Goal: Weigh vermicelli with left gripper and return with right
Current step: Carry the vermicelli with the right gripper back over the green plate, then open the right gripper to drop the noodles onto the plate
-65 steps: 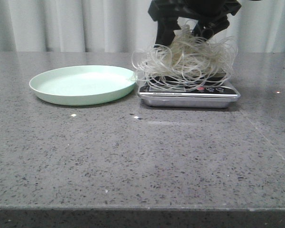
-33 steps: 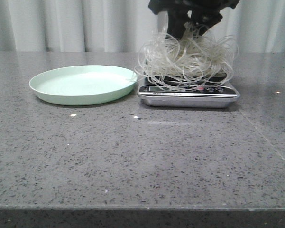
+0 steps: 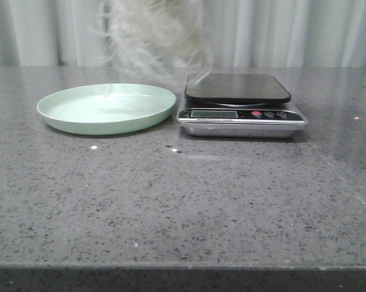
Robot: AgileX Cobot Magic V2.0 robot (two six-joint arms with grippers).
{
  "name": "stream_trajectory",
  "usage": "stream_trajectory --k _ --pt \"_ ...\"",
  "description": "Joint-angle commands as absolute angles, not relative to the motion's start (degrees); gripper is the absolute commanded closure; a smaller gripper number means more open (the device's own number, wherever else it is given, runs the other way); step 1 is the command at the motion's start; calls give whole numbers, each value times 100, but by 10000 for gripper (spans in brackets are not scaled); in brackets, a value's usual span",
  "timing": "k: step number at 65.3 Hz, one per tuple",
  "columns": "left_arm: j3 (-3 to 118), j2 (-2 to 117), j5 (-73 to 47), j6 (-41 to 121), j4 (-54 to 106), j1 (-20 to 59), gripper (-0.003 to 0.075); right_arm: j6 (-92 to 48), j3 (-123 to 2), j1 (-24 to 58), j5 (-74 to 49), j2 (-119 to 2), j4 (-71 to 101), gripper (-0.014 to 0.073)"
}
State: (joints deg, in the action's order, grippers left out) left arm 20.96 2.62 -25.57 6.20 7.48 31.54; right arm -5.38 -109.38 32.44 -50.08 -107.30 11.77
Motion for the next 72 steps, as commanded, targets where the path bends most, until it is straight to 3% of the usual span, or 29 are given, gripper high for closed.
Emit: stream_trajectory --k 1,14,25,33,55,72 --pt "2245 329 -2107 600 829 3151 586 -562 -11304 3428 -4556 -10841 1415 439" --pt "2245 329 -2107 600 829 3151 586 -562 -11429 3693 -4382 -11515 1653 400" --pt "2245 329 -2107 600 829 3151 586 -562 -11429 3699 -4517 -11680 1659 182" --pt "2245 329 -2107 600 829 3151 586 -562 -11647 3686 -4610 -11598 1636 98" --pt "2245 329 -2107 600 829 3151 586 -562 -11989 3680 -4904 -10763 1075 102" --pt "2245 329 -2100 600 829 3151 586 -552 -11163 3443 -4817 -9618 200 102"
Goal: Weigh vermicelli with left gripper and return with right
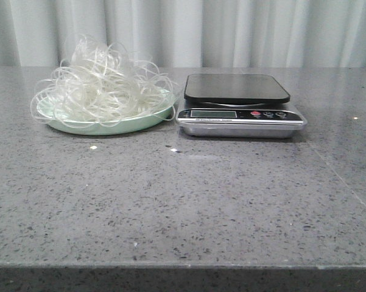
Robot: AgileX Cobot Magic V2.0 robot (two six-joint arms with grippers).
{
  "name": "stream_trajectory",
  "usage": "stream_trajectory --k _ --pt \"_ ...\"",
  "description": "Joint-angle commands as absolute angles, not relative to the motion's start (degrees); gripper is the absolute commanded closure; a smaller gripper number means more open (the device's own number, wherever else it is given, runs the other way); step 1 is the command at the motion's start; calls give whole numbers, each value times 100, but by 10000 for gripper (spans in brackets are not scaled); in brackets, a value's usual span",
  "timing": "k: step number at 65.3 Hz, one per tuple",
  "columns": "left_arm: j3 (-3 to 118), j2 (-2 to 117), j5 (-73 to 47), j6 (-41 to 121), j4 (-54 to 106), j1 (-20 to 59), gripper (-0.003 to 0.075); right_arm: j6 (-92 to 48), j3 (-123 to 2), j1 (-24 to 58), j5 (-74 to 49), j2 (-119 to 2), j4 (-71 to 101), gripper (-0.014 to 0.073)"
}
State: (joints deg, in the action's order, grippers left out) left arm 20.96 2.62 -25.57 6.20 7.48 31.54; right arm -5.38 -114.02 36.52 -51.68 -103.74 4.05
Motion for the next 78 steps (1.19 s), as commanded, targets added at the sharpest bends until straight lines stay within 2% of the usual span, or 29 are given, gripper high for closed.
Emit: stream_trajectory --k 1,18,35,78 --pt "2245 329 -2100 600 829 3151 586 -551 -11066 3425 -4797 -9578 200 102" --pt "2245 329 -2100 600 829 3151 586 -274 -8539 2621 -3507 -7863 258 102" --pt "2245 329 -2072 600 829 3151 586 -287 -6330 2269 -3033 -5951 327 102" --pt "2245 329 -2059 600 829 3151 586 -276 -2809 2264 -2058 -1094 577 102"
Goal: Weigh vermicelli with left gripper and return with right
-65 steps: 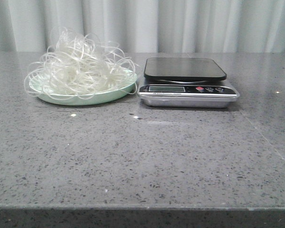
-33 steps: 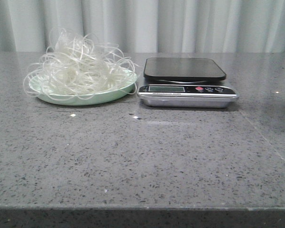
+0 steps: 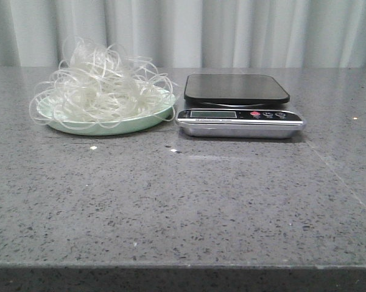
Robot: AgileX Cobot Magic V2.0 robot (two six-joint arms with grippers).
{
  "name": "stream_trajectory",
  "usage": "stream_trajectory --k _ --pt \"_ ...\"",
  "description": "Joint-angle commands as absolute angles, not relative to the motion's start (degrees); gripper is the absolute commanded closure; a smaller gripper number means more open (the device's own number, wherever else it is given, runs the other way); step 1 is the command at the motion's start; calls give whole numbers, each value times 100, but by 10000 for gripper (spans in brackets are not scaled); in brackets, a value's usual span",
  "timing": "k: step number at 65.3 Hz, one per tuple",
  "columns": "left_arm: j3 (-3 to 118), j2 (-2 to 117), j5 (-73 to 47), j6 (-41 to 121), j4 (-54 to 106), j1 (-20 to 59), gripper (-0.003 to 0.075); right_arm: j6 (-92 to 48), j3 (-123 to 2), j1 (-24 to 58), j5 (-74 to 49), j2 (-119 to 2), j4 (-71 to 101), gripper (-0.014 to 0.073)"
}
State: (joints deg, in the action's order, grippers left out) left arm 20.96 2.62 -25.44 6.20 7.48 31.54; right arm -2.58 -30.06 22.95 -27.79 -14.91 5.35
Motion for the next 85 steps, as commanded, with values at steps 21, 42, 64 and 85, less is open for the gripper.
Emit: stream_trajectory --k 21,42,64,85 --pt "2245 329 -2059 600 829 3151 586 -276 -2367 2264 -1692 -504 577 417" --pt "2245 329 -2114 600 829 3151 586 -276 -2367 2264 -1718 -504 583 433" --pt "2245 329 -2114 600 829 3151 586 -276 -2367 2264 -1718 -504 583 433" --pt "2032 329 -1932 600 443 2874 586 -276 -2367 2264 -1718 -504 583 433"
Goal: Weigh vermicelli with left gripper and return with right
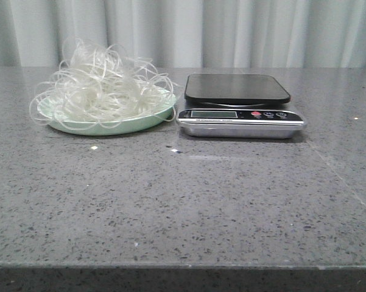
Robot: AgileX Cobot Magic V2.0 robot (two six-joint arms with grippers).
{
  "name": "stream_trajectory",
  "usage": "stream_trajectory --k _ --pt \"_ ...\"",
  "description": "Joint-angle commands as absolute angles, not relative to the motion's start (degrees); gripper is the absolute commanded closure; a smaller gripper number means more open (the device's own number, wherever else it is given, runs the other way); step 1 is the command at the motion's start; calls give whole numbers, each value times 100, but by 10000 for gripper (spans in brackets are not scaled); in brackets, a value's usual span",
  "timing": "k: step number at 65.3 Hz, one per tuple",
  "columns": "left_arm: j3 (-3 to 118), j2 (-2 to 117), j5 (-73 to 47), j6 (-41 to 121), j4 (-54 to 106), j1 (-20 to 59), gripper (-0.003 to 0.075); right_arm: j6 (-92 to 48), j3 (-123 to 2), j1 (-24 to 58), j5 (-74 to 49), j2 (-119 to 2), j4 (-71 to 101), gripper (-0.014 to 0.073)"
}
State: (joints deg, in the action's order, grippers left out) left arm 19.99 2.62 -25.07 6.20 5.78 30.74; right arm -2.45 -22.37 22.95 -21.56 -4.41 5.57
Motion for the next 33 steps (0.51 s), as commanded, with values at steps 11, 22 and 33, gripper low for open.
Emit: stream_trajectory --k 11,22,33 --pt "1411 329 -1255 600 395 1754 586 -276 -2367 2264 -1718 -504 583 433" --pt "799 316 -738 600 395 650 586 -276 -2367 2264 -1718 -504 583 433" --pt "524 279 -627 600 395 300 586 -276 -2367 2264 -1718 -504 583 433"
